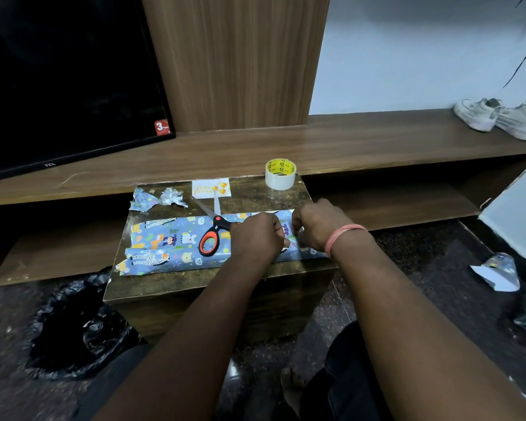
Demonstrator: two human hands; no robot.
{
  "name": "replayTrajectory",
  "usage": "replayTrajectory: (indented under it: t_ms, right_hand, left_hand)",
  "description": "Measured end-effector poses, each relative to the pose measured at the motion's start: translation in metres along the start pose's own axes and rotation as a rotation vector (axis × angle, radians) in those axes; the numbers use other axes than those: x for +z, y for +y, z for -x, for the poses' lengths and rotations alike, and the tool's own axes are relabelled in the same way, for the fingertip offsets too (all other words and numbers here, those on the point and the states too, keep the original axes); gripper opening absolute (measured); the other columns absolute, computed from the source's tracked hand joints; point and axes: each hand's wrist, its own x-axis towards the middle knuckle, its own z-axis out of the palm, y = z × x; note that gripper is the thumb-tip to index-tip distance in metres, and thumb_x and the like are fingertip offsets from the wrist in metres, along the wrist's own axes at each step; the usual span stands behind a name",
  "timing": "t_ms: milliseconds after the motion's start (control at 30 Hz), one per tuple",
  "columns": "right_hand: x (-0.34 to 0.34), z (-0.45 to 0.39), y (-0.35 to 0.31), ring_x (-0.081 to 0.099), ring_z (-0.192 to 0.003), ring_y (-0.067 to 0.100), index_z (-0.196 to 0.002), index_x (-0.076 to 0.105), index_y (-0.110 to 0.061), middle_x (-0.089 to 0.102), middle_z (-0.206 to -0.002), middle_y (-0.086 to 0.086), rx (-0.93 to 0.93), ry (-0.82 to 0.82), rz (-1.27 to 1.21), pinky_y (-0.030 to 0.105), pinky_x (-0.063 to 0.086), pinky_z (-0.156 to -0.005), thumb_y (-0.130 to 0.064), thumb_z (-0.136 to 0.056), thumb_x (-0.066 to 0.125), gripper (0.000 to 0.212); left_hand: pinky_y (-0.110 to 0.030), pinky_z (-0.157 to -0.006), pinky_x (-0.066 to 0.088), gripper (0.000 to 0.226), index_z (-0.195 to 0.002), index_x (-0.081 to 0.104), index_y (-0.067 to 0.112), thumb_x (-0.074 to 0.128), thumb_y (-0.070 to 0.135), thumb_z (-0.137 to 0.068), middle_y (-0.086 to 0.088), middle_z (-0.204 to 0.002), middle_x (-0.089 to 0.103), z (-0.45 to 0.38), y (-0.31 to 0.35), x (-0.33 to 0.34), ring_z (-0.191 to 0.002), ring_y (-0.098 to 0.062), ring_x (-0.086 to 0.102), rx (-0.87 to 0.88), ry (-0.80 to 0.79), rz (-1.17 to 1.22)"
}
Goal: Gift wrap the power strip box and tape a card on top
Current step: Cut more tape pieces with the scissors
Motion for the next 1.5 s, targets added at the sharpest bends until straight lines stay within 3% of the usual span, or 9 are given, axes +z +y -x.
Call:
replayTrajectory:
  t_ms: [233, 367, 467, 667, 967, 1133, 1300, 1400, 1500]
  right_hand:
    - [-0.002, -0.002, -0.001, 0.043, -0.125, 0.032, -0.127, 0.063, -0.018, 0.054, -0.129, 0.011, 0.03, -0.044, 0.017, 0.039, 0.037, -0.103, -0.017, -0.092, 0.07, 0.035]
    - [-0.004, -0.005, 0.0, 0.04, -0.131, 0.035, -0.141, 0.044, -0.022, 0.05, -0.135, 0.013, 0.045, -0.08, -0.004, 0.043, 0.037, -0.104, -0.017, -0.088, 0.076, 0.063]
    - [-0.006, -0.012, 0.001, 0.042, -0.13, 0.037, -0.141, 0.044, -0.022, 0.05, -0.135, 0.015, 0.034, -0.094, 0.024, 0.044, 0.039, -0.102, -0.016, -0.086, 0.077, 0.064]
    - [-0.004, -0.036, 0.002, 0.064, -0.107, 0.032, -0.125, 0.06, -0.016, 0.062, -0.123, 0.012, -0.002, -0.144, 0.055, 0.041, 0.056, -0.092, -0.014, -0.073, 0.088, 0.059]
    - [-0.003, -0.075, 0.024, 0.063, -0.084, 0.019, -0.084, 0.065, -0.02, 0.068, -0.084, -0.004, -0.057, -0.252, -0.114, 0.034, 0.055, -0.084, -0.021, -0.066, 0.094, 0.034]
    - [-0.002, -0.086, 0.034, 0.058, -0.061, 0.014, -0.081, 0.069, -0.017, 0.067, -0.068, -0.004, -0.021, -0.296, -0.265, 0.026, 0.05, -0.059, -0.015, -0.071, 0.091, 0.025]
    - [0.006, -0.09, 0.044, 0.056, -0.058, 0.014, -0.081, 0.07, -0.012, 0.067, -0.065, 0.001, 0.02, -0.309, -0.45, 0.026, 0.051, -0.06, -0.008, -0.077, 0.086, 0.017]
    - [0.009, -0.087, 0.047, 0.058, -0.057, 0.008, -0.085, 0.073, -0.011, 0.068, -0.064, -0.005, 0.021, -0.258, -0.507, 0.022, 0.048, -0.054, -0.009, -0.083, 0.081, 0.008]
    - [0.017, -0.082, 0.049, 0.059, -0.052, 0.0, -0.085, 0.073, -0.01, 0.068, -0.062, -0.008, 0.044, -0.172, -0.596, 0.015, 0.045, -0.048, -0.003, -0.086, 0.075, 0.007]
  left_hand:
    - [-0.04, -0.085, 0.025, 0.022, -0.088, 0.06, 0.03, 0.08, 0.037, -0.081, 0.011, -0.097, 0.06, 0.014, -0.002, 0.002, -0.114, -0.019, 0.045, 0.101, 0.156, -0.094]
    - [-0.039, -0.082, 0.035, 0.017, -0.097, 0.066, 0.029, 0.073, 0.017, -0.086, 0.006, -0.094, 0.064, 0.02, -0.004, 0.009, -0.101, -0.024, 0.055, 0.353, 0.193, -0.121]
    - [-0.039, -0.076, 0.044, 0.022, -0.096, 0.074, 0.029, 0.072, 0.011, -0.084, 0.004, -0.091, 0.062, 0.02, -0.007, 0.013, -0.09, -0.025, 0.058, 0.417, 0.184, -0.091]
    - [-0.042, -0.072, 0.054, 0.032, -0.095, 0.081, 0.025, 0.075, -0.001, -0.077, 0.0, -0.097, 0.068, 0.02, -0.012, 0.016, -0.091, -0.026, 0.063, 0.445, 0.177, -0.042]
    - [-0.034, -0.063, 0.052, 0.019, -0.086, 0.081, 0.02, 0.077, 0.005, -0.073, 0.001, -0.102, 0.071, 0.023, -0.015, 0.018, -0.085, -0.029, 0.065, 0.506, 0.204, -0.14]
    - [-0.027, -0.056, 0.043, 0.021, -0.074, 0.076, 0.023, 0.082, 0.006, -0.063, 0.004, -0.092, 0.071, 0.023, -0.017, 0.018, -0.074, -0.025, 0.065, 0.548, 0.225, -0.183]
    - [-0.025, -0.053, 0.029, 0.012, -0.073, 0.069, 0.028, 0.065, 0.018, -0.069, 0.009, -0.086, 0.067, 0.027, -0.02, 0.01, -0.076, -0.019, 0.06, 0.578, 0.167, -0.246]
    - [-0.03, -0.05, 0.034, 0.015, -0.082, 0.054, 0.029, 0.056, 0.015, -0.075, 0.007, -0.071, 0.058, 0.028, -0.02, 0.006, -0.071, -0.02, 0.057, 0.529, 0.198, -0.225]
    - [-0.033, -0.054, 0.041, 0.006, -0.093, 0.052, 0.031, 0.053, 0.027, -0.089, 0.008, -0.075, 0.06, 0.028, -0.018, 0.006, -0.075, -0.019, 0.058, 0.471, 0.201, -0.158]
